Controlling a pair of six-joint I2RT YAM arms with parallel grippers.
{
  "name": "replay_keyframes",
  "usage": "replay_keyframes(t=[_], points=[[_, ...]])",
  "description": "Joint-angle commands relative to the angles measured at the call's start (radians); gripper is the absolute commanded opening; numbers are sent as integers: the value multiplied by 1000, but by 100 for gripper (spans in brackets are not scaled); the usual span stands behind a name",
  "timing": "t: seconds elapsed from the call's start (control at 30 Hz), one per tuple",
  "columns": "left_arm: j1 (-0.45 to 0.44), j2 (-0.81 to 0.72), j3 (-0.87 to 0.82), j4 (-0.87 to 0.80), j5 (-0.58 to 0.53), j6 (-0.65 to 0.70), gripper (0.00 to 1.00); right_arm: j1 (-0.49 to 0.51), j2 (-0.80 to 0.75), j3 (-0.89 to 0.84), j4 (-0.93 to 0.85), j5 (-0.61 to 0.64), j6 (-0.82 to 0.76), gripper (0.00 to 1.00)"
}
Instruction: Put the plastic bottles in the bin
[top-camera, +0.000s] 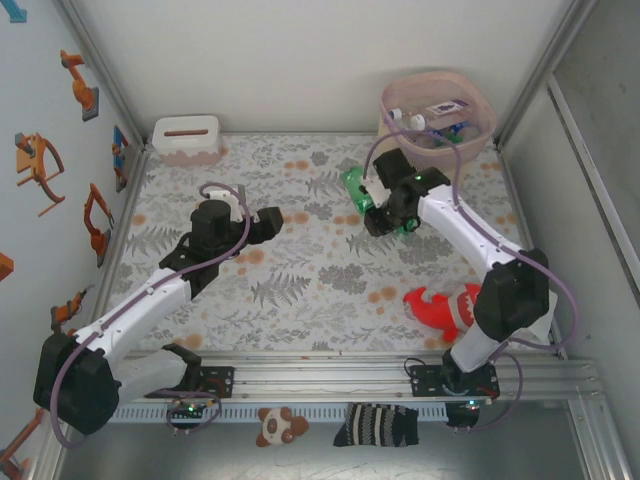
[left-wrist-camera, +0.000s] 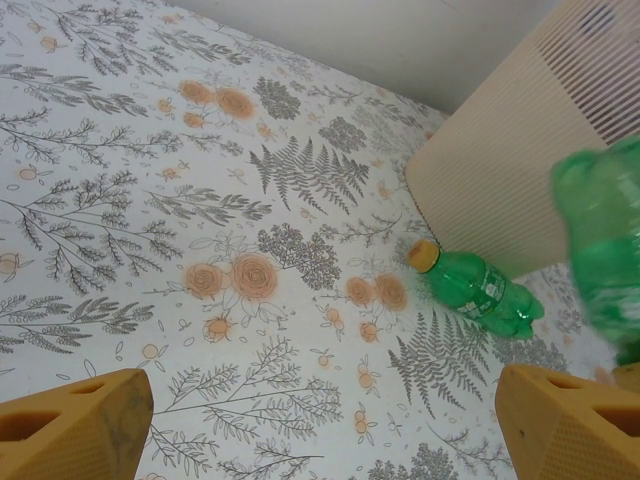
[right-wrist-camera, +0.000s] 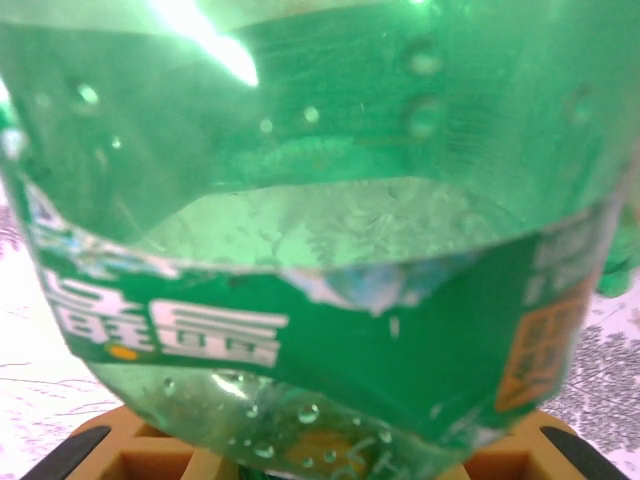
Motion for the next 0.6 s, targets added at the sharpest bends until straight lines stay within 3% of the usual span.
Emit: replay_keyframes(t=[0.0, 0.33, 0.57], points=[[6, 7, 1, 21, 17, -7, 88, -8, -42, 107, -84, -45, 9, 23], [9, 2, -4, 22, 17, -9, 88, -191, 3, 516, -195, -167, 33, 23], [10, -5, -3, 18, 11, -8, 88, -347, 135, 785, -281, -225, 30, 24]])
